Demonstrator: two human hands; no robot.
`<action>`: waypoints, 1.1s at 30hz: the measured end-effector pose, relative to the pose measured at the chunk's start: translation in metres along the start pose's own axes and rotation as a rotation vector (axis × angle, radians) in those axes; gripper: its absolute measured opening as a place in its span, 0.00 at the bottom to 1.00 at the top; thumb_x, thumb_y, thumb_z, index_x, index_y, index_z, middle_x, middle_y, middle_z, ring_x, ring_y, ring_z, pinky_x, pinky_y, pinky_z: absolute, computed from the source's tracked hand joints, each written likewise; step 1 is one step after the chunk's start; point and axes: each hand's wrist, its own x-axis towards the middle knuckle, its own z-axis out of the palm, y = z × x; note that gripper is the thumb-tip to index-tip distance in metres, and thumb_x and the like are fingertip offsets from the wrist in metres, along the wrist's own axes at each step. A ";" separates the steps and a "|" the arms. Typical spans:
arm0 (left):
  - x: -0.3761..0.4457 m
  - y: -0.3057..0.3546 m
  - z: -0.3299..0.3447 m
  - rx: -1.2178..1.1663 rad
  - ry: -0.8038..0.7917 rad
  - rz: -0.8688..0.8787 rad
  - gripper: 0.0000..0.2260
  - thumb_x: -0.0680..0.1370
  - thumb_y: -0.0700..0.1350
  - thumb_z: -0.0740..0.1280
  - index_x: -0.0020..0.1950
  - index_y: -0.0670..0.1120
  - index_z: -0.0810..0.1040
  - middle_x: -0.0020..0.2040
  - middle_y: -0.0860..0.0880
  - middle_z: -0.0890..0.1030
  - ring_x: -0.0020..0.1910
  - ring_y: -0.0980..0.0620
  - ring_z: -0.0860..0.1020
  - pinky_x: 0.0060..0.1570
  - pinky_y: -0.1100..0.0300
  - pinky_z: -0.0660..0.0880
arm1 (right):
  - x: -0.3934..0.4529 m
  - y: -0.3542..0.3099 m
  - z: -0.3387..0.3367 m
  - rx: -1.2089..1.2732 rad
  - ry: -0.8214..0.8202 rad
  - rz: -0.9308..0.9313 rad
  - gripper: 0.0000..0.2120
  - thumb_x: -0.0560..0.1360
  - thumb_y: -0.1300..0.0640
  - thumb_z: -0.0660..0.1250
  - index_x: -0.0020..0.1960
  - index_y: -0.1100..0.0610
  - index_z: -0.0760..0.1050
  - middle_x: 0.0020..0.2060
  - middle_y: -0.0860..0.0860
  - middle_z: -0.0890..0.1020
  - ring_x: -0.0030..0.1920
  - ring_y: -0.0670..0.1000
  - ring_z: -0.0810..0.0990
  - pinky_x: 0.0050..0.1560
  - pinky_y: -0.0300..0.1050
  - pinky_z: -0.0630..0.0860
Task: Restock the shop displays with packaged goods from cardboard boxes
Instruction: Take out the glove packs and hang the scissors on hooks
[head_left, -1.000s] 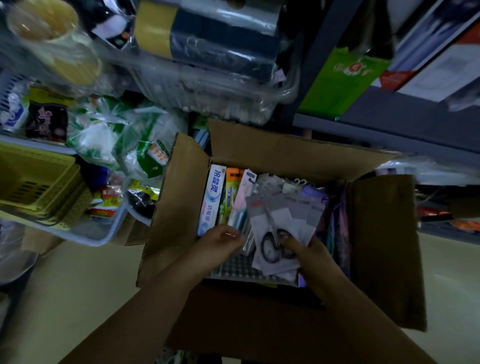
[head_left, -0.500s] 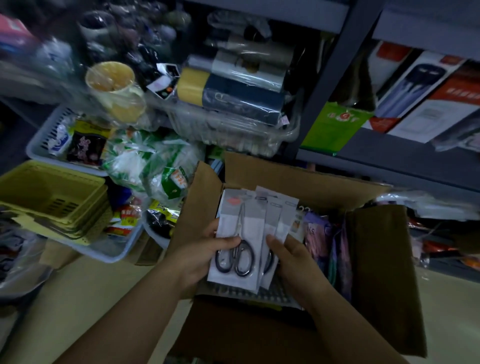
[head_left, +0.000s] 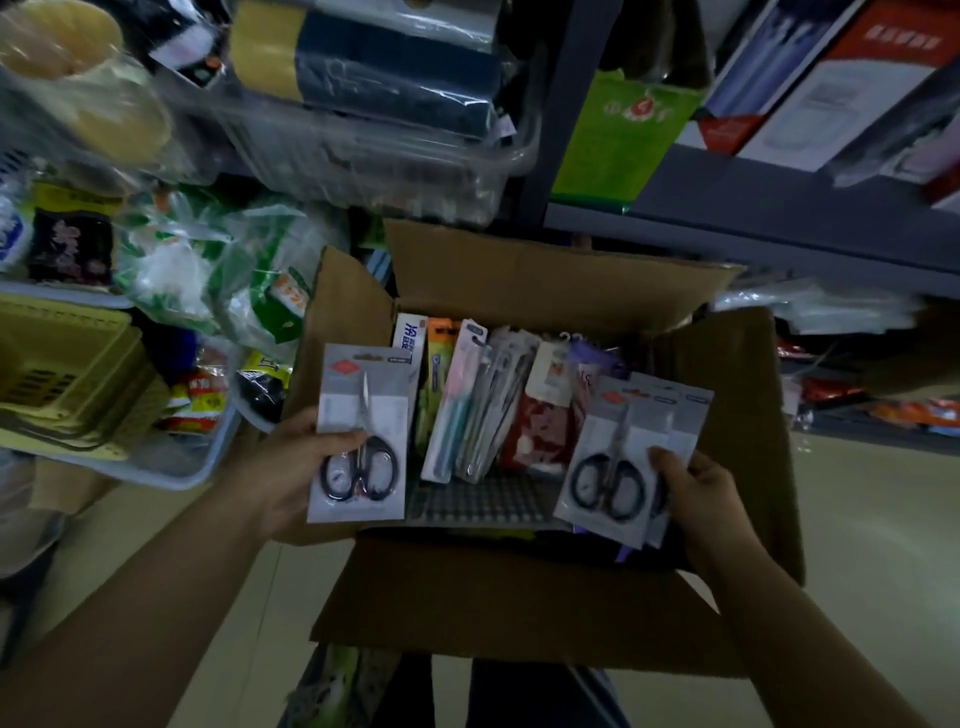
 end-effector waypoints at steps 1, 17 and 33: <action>0.001 -0.002 0.003 0.010 0.000 -0.006 0.10 0.77 0.33 0.63 0.54 0.43 0.79 0.45 0.42 0.85 0.38 0.48 0.84 0.34 0.56 0.79 | 0.001 0.002 -0.001 0.004 -0.002 0.009 0.04 0.79 0.55 0.63 0.45 0.52 0.74 0.41 0.54 0.82 0.41 0.55 0.81 0.41 0.51 0.78; -0.013 -0.002 0.054 -0.158 -0.079 -0.022 0.13 0.80 0.50 0.62 0.60 0.47 0.78 0.54 0.41 0.83 0.53 0.41 0.82 0.51 0.43 0.78 | -0.016 -0.006 0.116 0.078 -0.425 -0.019 0.07 0.76 0.54 0.68 0.53 0.53 0.80 0.46 0.52 0.86 0.48 0.55 0.85 0.53 0.58 0.80; 0.000 -0.018 0.060 0.016 -0.097 0.009 0.22 0.67 0.38 0.75 0.61 0.45 0.78 0.51 0.44 0.85 0.53 0.43 0.82 0.59 0.41 0.75 | -0.027 0.002 0.122 -0.115 -0.463 -0.106 0.12 0.81 0.50 0.59 0.62 0.51 0.63 0.50 0.45 0.76 0.46 0.40 0.77 0.37 0.29 0.76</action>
